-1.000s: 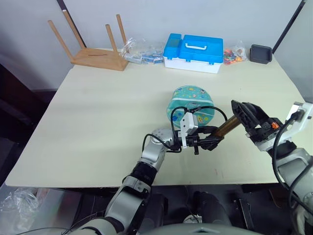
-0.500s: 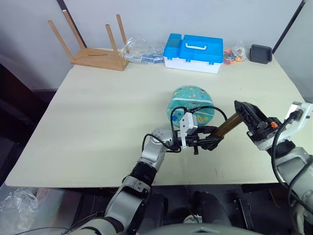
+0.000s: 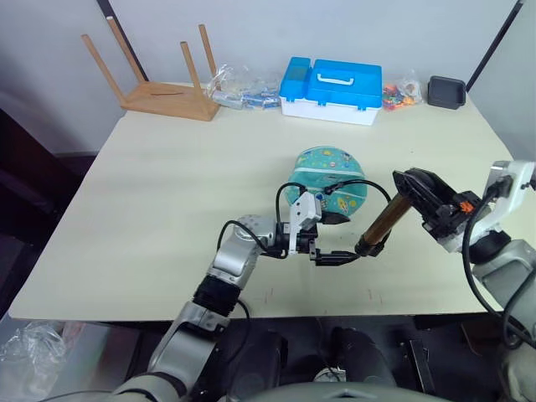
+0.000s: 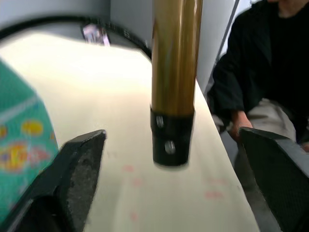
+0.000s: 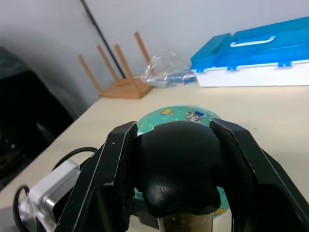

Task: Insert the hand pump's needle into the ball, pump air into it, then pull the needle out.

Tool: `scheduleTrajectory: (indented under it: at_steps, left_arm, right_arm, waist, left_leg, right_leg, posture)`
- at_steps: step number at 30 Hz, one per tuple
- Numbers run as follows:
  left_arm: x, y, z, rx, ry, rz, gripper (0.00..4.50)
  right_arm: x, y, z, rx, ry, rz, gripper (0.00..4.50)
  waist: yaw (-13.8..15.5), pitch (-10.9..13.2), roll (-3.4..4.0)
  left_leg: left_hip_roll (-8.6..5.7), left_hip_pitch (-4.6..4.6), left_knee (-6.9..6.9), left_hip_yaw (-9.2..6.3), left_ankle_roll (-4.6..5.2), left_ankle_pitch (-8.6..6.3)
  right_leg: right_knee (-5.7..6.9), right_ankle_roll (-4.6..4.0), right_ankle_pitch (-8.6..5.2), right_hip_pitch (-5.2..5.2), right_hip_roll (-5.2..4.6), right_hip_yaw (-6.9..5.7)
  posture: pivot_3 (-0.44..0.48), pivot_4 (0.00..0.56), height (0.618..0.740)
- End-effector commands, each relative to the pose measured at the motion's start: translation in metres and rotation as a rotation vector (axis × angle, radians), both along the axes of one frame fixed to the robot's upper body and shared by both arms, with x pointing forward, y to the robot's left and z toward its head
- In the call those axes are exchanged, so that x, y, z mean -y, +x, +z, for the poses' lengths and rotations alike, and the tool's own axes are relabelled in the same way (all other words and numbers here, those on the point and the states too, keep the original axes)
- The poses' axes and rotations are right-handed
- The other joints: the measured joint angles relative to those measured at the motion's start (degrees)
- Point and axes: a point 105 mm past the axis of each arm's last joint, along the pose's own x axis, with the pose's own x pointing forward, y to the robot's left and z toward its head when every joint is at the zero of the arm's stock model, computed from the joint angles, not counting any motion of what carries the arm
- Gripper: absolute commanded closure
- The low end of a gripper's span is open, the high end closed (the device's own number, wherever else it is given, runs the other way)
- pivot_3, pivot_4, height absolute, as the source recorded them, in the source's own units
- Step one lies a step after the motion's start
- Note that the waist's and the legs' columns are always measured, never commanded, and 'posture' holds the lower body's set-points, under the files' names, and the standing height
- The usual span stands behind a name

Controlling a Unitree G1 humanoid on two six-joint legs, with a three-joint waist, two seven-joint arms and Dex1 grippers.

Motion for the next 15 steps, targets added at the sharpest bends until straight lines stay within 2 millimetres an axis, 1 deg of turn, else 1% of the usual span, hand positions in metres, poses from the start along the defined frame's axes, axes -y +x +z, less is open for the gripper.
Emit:
scheduleTrajectory:
  at_steps: [1, 8, 11, 14, 15]
  left_arm:
    - [0.017, -0.008, 0.006, -0.009, -0.007, 0.002, 0.0]
    - [0.045, -0.012, -0.009, -0.023, 0.029, 0.023, 0.0]
    - [0.053, -0.011, -0.008, -0.025, 0.016, 0.03, 0.0]
    - [0.055, -0.012, -0.008, -0.031, 0.006, 0.029, 0.0]
    - [0.055, -0.012, -0.008, -0.032, 0.004, 0.03, 0.49]
  right_arm:
    - [-0.005, -0.008, 0.018, 0.07, -0.037, 0.053, 2.63]
    - [-0.007, -0.008, 0.021, 0.061, -0.042, 0.075, 2.63]
    - [-0.008, -0.008, 0.022, 0.057, -0.048, 0.08, 2.63]
    - [-0.008, -0.008, 0.022, 0.055, -0.05, 0.08, 2.63]
    - [-0.008, -0.008, 0.022, 0.055, -0.05, 0.08, 2.63]
  waist:
    - [0.14, 0.0, 0.0]
    - [0.07, 0.0, -0.01]
    - [0.06, 0.0, -0.01]
    - [0.05, 0.0, -0.01]
    - [0.05, 0.0, -0.01]
  left_leg:
    - [-0.03, -0.02, 0.0, -0.01, 0.01, -0.01]
    - [-0.06, -0.05, 0.0, -0.1, 0.02, -0.01]
    - [-0.06, -0.05, 0.0, -0.07, 0.02, -0.01]
    - [-0.05, -0.05, 0.0, -0.07, 0.02, -0.01]
    - [-0.05, -0.05, 0.0, -0.07, 0.02, -0.01]
  right_leg:
    - [-0.01, 0.0, 0.0, 0.0, -0.01, 0.01]
    - [-0.05, 0.02, 0.01, 0.0, 0.0, 0.02]
    - [-0.05, 0.0, -0.01, 0.01, 0.0, 0.03]
    - [-0.04, 0.0, -0.02, 0.01, 0.0, 0.03]
    - [-0.04, 0.01, -0.02, 0.01, 0.0, 0.03]
  posture:
    - [0.0, 0.15, 0.74]
    - [0.0, 0.15, 0.74]
    - [0.0, 0.15, 0.74]
    - [0.0, 0.15, 0.74]
    - [0.0, 0.15, 0.74]
